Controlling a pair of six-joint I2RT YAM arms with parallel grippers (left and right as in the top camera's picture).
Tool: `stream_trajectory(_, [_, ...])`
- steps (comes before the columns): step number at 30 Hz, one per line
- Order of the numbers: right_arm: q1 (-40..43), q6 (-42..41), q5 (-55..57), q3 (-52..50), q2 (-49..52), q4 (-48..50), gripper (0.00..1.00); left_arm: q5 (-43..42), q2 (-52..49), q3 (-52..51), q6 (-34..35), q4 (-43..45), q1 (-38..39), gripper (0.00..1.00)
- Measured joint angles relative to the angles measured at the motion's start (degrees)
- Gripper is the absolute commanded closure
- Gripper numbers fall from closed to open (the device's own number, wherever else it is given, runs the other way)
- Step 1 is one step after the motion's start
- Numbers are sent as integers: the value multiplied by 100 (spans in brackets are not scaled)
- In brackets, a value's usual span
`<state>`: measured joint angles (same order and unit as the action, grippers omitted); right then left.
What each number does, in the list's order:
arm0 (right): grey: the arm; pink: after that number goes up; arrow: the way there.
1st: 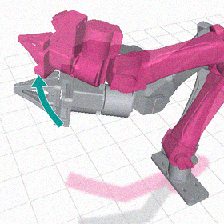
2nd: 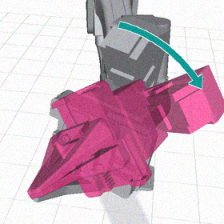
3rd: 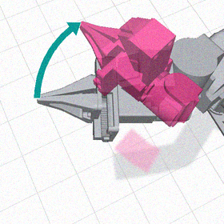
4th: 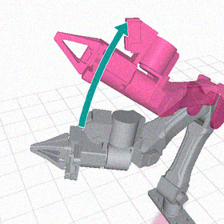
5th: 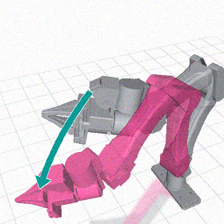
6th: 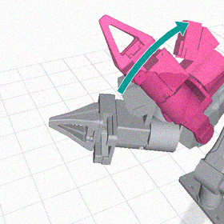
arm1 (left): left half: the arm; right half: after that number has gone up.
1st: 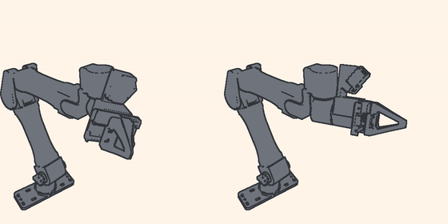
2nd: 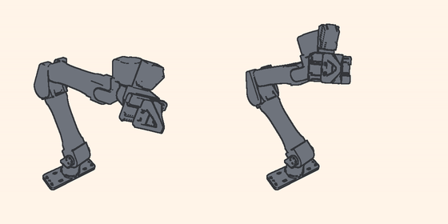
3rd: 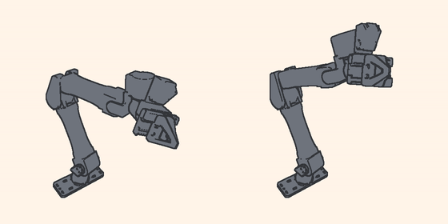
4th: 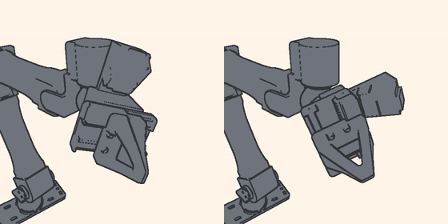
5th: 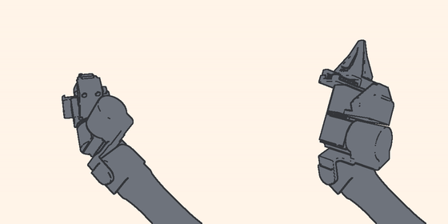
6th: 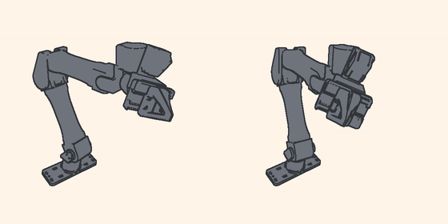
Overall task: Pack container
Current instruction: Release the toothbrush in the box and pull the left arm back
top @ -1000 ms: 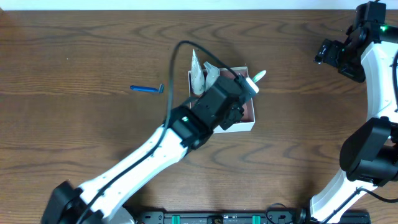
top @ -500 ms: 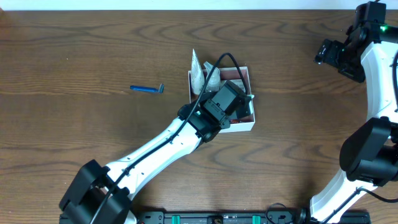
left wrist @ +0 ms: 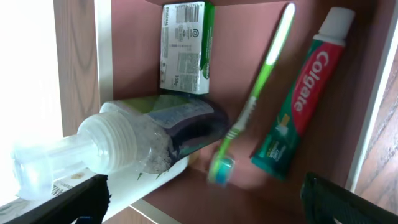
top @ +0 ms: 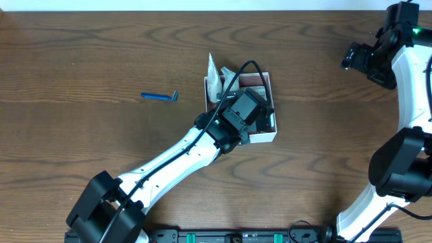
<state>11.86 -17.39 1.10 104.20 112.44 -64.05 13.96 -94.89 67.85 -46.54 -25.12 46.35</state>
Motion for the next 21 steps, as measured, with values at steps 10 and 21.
stream_trajectory(10, [0, 0, 0, 0, 0, -2, 1, 525, 868, -11, 1231, 1080, 0, 2])
stream_trajectory(21, [0, 0, 0, 0, 0, 0, 1, 1547, 3276, -9, 5025, 573, -949, 2])
